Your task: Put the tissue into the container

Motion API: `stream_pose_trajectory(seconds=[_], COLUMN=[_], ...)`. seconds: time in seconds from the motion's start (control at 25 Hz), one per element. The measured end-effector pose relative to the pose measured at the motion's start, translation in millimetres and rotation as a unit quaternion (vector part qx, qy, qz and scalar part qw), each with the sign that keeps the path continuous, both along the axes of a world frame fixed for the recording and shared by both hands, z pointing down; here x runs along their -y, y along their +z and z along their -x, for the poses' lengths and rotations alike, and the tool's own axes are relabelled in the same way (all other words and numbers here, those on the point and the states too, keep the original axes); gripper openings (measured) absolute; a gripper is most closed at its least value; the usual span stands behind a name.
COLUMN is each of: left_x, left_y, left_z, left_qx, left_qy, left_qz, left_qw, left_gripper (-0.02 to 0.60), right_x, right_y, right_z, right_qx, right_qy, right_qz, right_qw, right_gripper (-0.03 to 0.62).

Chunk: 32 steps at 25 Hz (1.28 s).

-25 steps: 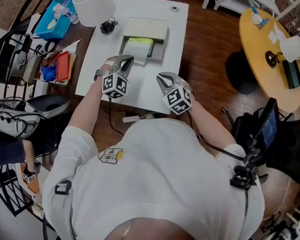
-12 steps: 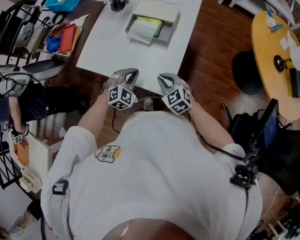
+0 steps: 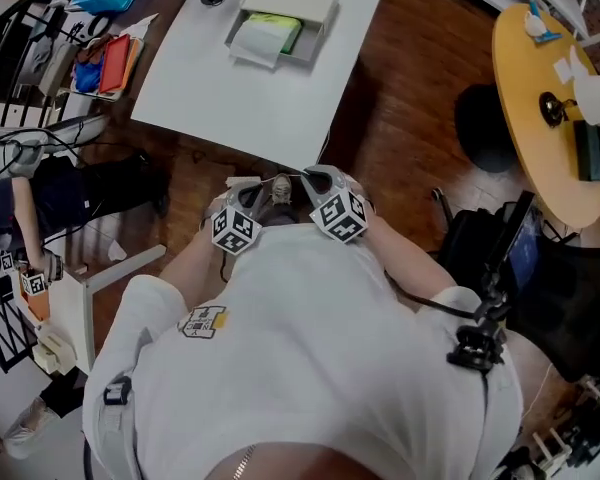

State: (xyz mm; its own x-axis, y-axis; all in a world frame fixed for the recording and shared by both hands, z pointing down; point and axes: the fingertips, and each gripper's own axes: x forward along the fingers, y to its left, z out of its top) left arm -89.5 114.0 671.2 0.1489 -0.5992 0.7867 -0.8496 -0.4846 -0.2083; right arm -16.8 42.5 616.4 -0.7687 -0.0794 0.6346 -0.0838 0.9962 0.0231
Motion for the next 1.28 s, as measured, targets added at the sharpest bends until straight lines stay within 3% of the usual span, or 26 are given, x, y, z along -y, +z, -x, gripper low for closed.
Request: stream_pose_trajectory(seconds=[0.24,0.36,0.48,0.76,0.96,1.28], left_x=[-47,-61,-81,-110,-121,-115], left_y=[27,41,56,75,89,84], left_z=[-17,-15,-15,-15,-8,2], left_qx=[-0.007,-0.02,-0.042,-0.12,-0.129,-0.133], left_qy=[-0.043,-0.076,-0.092,-0.085,-0.066,-0.053], left_qz=[0.057,0.085,0.128,0.222,0.246,0.246], left_qw=[0.9974,0.9932,0.9866,0.964,0.9584,0.9586], left_gripper=[0.0,0.0,0.0,0.0,0.0,0.0], right_x=[-29,-35,-33,-28,-25,-24], right_y=[18,27,29,40,49,48], right_z=[-25,-36,-40,-44,-41,-35], right_qx=[-0.013,-0.022,-0.029,-0.064,-0.089,-0.094], right_qy=[-0.043,-0.042,-0.023,0.014,0.032,0.044], right_qz=[0.021,0.025,0.026,0.041,0.046,0.043], right_qw=[0.999,0.999,0.999,0.997,0.994,0.994], right_gripper=[0.011,0.008,0.002,0.0,0.0,0.0])
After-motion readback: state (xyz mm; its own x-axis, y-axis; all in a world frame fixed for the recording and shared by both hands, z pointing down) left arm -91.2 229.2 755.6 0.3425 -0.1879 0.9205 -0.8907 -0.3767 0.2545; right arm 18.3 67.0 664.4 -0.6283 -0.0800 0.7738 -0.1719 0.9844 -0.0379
